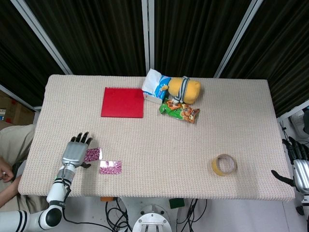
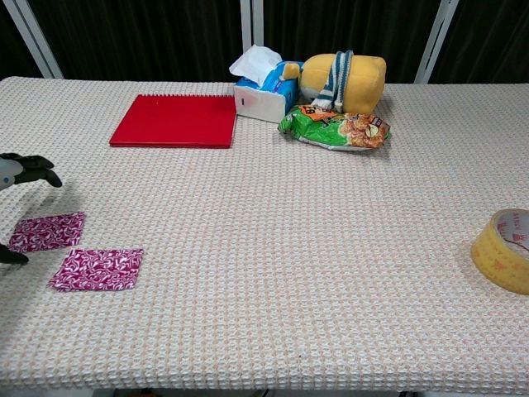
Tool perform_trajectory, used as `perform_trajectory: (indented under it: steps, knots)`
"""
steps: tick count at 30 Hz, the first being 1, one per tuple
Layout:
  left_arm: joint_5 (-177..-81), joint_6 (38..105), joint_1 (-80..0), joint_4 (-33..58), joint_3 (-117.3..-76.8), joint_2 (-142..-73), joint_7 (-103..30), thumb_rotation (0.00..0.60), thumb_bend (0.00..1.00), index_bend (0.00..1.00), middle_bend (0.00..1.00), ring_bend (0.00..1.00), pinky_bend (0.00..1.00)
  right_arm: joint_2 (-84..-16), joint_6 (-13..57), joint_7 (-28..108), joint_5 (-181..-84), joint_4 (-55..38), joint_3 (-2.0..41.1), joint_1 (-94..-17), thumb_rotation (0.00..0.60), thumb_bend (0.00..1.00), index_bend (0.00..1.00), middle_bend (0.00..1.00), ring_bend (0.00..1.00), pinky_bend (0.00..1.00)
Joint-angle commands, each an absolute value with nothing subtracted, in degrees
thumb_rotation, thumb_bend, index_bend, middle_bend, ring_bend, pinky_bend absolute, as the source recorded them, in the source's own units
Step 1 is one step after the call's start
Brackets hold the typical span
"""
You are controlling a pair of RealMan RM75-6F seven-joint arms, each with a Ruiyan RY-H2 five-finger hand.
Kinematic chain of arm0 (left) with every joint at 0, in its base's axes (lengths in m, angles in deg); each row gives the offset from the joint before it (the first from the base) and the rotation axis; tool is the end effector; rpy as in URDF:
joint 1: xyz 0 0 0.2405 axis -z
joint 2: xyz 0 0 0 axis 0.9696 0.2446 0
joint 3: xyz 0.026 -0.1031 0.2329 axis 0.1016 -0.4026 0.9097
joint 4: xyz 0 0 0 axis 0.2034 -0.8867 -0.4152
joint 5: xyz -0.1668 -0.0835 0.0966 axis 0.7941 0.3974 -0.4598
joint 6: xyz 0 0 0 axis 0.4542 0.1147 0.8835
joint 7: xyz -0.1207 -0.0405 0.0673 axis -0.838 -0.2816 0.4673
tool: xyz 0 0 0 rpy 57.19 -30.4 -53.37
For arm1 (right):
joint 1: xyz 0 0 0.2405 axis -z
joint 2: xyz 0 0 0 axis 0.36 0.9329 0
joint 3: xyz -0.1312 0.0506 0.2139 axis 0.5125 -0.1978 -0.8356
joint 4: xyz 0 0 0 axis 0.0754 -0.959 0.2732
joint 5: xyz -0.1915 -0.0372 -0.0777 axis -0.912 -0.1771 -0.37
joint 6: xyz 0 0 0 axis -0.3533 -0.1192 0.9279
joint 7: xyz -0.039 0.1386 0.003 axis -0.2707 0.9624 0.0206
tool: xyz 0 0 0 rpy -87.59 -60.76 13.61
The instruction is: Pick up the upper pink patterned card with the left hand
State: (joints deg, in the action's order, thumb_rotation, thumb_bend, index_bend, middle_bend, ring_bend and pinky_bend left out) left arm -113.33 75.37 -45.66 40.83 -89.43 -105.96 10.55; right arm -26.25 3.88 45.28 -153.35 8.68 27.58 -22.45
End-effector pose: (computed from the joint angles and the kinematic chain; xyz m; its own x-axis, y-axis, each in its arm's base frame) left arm -0.2410 0.2534 0.0124 0.6265 0.4330 0.6481 0.7495 -0.1067 -0.6533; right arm -0.3394 -0.1587 0.1819 0.3683 -0.0744 0.9267 -0.9214 0.1038 0.3746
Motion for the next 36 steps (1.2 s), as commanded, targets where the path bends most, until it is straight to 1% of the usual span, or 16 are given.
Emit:
perform_trajectory:
  steps: [1,7,11,15,19,32,36]
  knots:
    - [-113.4,75.5,-45.7,40.5,-89.0,-106.2,10.2,0.5,0.05,0.18,0.0,0.0,0.15,-26.4,4.0,45.2,-153.4,8.6,27.6,-22.5,0.6,0.35,0.0,0.0,0.0,0.0]
    - [-113.6,75.1,-45.6,40.2,-89.1,-106.4,9.0,0.52,0.06,0.21,0.0,0.0,0.15,-26.7,4.3,44.6,-153.3,8.8,27.6,-22.7,0.6,0.35,0.0,0.0,0.0,0.0]
    - [-113.2,75.0,-45.5,39.7,-89.5,-106.8,8.3,0.522,0.09,0.24,0.0,0.0,0.16,-26.5,4.5,44.3,-153.0,8.9,27.6,-22.7,0.6,0.35,0.0,0.0,0.0,0.0]
    - [-113.2,74.8,-45.4,38.9,-89.4,-107.3,7.9,0.526,0.11,0.26,0.0,0.0,0.16,-26.3,4.7,44.3,-152.7,9.0,27.6,-22.7,0.6,0.35,0.0,0.0,0.0,0.0]
    - [-112.8,74.5,-45.3,38.5,-89.3,-107.6,7.5,0.532,0.14,0.27,0.0,0.0,0.16,-26.4,4.8,44.3,-152.7,8.9,27.6,-22.7,0.6,0.35,0.0,0.0,0.0,0.0]
    - [-112.6,74.6,-45.2,38.4,-89.0,-107.5,7.2,0.598,0.23,0.36,0.0,0.0,0.16,-26.7,5.1,43.9,-152.7,9.0,27.7,-22.8,0.6,0.35,0.0,0.0,0.0,0.0]
    - [-112.1,74.6,-45.1,38.8,-89.1,-107.3,6.9,0.6,0.27,0.37,0.0,0.0,0.16,-26.8,5.2,43.8,-152.6,8.9,27.7,-22.8,0.6,0.35,0.0,0.0,0.0,0.0]
